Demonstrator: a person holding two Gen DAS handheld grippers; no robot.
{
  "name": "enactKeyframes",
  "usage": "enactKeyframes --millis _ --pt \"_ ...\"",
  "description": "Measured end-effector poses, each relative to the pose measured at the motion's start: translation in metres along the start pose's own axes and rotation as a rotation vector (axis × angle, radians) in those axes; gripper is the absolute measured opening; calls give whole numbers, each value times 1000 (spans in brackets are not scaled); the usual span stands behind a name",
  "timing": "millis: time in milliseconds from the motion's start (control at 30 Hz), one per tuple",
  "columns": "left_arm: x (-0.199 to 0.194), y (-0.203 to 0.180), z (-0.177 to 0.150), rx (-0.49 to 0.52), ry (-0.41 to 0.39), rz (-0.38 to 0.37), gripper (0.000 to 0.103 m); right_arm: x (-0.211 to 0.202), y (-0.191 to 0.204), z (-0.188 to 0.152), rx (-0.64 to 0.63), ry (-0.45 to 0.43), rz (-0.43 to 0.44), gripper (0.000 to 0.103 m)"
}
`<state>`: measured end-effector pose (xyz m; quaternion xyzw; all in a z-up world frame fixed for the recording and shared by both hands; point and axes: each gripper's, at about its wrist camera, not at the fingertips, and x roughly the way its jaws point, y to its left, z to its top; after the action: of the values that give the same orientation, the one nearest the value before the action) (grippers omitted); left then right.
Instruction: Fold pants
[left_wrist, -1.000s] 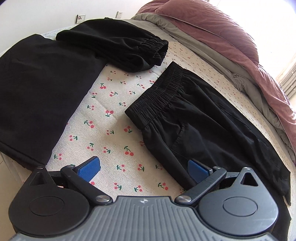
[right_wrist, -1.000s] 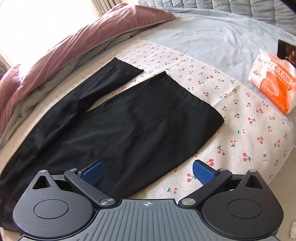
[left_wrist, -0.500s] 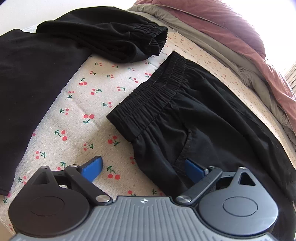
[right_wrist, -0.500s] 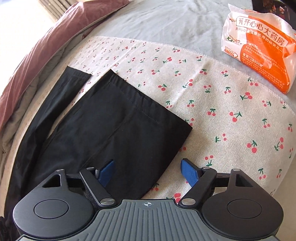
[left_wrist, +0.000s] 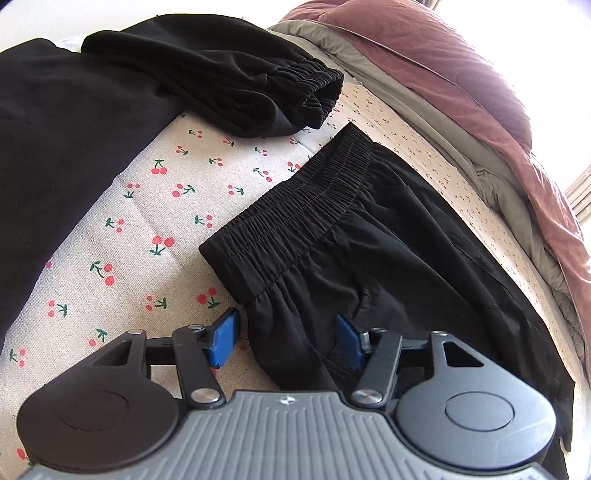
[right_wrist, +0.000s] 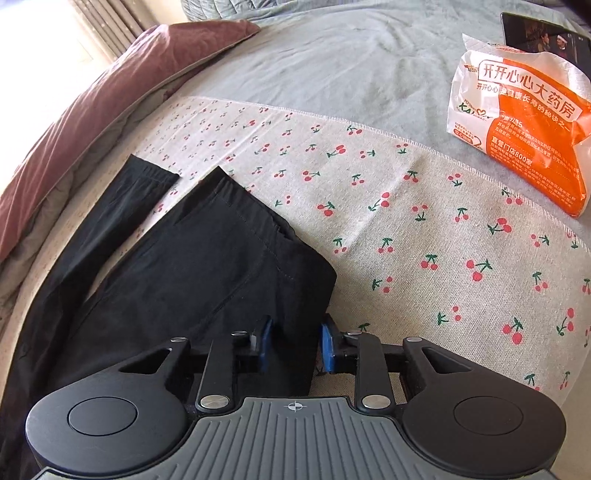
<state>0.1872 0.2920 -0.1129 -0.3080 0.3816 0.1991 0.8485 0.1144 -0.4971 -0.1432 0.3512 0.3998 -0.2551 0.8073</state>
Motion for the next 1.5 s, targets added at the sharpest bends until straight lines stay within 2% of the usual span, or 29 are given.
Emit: enactKeyframes --millis 33,67,167,333,467,600,633,767,867,900,967,1033,1133,1233,1300,1433,1500 --pt "2 -2 0 5 -3 27 8 3 -1 1 16 5 27 0" --pt "3 -3 0 8 -1 59 0 4 -3 1 27 4 28 0" --pt "-2 3 1 3 -11 37 0 -5 -10 -1 63 -27 65 0" --pt "-31 17 8 17 -50 25 0 -34 2 -6 -13 -92 83 0" --pt "-50 33 14 32 -71 49 0 -52 5 -13 -39 -69 122 0" --pt "-54 47 9 55 -61 66 0 -63 13 -24 -91 -61 88 0" --pt "-54 50 7 60 -60 66 0 -66 16 -26 -111 -76 67 0" --pt "-51 47 -4 95 -58 77 0 -104 38 -39 -244 -259 34 2" --pt "-46 41 -7 123 -31 101 0 -122 53 -41 -311 -336 25 9" --pt "-44 41 -8 113 -14 97 0 -123 54 -40 -318 -339 15 15" --pt "-45 50 -13 93 5 65 0 -117 50 -38 -290 -327 2 19" --pt "-46 55 -17 102 2 63 0 -113 38 -37 -235 -304 28 19" --pt "-52 61 -21 100 -5 47 1 -119 28 -39 -177 -325 142 19" --pt "-52 60 -20 104 -10 47 3 -126 40 -42 -218 -339 230 19" --pt "-53 56 -23 118 -7 50 5 -120 49 -45 -243 -325 227 22" --pt "-59 49 -31 168 -7 48 11 -96 52 -49 -244 -242 134 24" --pt "-64 46 -31 190 -22 54 14 -92 50 -46 -227 -211 116 26"
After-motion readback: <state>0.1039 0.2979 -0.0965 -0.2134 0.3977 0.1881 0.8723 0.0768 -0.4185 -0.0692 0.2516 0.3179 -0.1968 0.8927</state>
